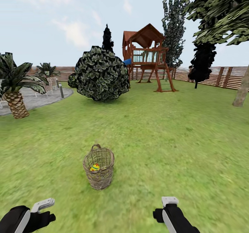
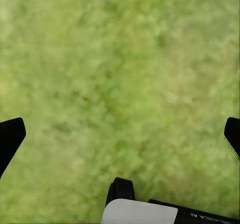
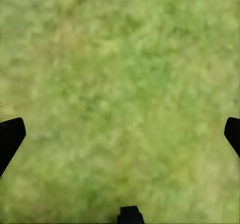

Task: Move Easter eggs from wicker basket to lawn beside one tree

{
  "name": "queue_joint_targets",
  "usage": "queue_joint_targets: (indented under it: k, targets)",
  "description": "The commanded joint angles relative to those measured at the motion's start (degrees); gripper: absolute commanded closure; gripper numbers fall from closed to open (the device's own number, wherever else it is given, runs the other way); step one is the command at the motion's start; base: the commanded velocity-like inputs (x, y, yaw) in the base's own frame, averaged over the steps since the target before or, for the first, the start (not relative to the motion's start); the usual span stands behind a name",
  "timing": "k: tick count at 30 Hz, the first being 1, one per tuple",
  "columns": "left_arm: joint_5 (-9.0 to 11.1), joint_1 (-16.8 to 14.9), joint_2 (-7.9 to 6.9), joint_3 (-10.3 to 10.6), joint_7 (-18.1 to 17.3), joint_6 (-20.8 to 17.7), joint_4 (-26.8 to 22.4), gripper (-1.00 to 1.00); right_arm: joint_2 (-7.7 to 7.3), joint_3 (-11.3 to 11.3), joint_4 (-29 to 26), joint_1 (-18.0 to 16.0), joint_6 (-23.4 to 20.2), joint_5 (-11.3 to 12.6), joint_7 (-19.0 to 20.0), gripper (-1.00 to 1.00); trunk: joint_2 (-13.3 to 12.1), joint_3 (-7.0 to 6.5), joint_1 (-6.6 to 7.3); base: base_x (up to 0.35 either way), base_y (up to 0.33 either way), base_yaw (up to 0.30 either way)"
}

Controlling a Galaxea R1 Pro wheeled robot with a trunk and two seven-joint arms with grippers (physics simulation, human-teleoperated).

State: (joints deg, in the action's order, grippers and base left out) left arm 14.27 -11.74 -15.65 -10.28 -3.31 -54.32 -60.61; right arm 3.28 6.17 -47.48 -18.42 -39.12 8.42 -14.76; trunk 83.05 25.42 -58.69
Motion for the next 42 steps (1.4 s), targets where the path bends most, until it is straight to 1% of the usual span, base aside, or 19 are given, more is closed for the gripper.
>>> queue_joint_targets:
  k: [1, 42]
  targets:
    - [-0.21, -0.04, 0.01, -0.1, -0.35, -0.26, -0.04, -1.0, -0.04, 0.14, -0.07, -0.03, -0.17, 0.61, -0.53, -1.0, 0.03, 0.07, -0.03, 0.339, 0.0, 0.017]
    - [-0.21, -0.04, -0.21, -0.18, -0.38, -0.26, -0.13, -1.0, 0.0, 0.23, 0.02, -0.03, -0.17, 0.46, -0.53, -1.0, 0.03, 0.07, -0.03, 0.339, 0.0, 0.0]
